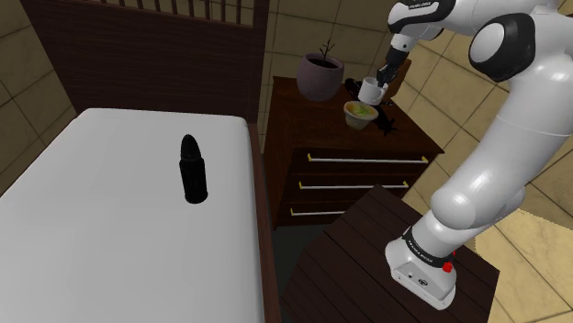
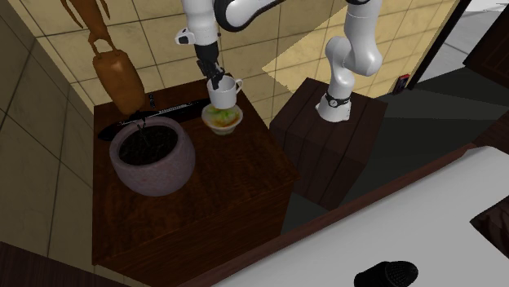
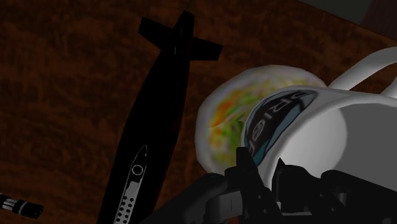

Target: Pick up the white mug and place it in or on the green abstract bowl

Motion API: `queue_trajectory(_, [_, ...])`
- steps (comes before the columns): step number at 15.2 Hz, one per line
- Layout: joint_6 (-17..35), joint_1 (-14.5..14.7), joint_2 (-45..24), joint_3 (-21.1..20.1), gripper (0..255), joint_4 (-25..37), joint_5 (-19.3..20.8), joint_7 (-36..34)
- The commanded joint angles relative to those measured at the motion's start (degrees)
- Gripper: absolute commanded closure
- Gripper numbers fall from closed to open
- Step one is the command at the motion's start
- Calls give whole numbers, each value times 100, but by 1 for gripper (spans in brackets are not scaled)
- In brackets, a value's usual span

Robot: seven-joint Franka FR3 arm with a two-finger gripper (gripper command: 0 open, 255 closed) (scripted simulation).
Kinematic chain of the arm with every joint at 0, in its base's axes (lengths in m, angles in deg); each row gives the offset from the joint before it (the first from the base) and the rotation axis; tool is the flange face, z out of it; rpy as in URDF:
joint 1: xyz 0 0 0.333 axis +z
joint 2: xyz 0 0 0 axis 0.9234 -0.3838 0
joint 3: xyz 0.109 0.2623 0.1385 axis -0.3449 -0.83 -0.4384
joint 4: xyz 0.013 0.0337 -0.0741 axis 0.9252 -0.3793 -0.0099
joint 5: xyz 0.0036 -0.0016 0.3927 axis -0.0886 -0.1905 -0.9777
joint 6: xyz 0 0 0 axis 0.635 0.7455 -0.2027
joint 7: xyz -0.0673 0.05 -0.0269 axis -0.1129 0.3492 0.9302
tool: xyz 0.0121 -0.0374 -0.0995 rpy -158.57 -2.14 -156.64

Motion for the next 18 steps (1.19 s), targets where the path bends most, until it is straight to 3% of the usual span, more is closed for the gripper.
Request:
queue_trajectory(1, [151, 8, -16, -7, 255, -132, -10, 4])
queue_trajectory(8, [650, 8, -125, -24, 255, -533, -72, 64])
queue_trajectory(15, [650, 8, -125, -25, 255, -533, -72, 64])
queue_trajectory(16, [650, 8, -124, -25, 0, -533, -72, 64])
queue_trajectory(18, [650, 8, -124, -25, 0, -533, -72, 64])
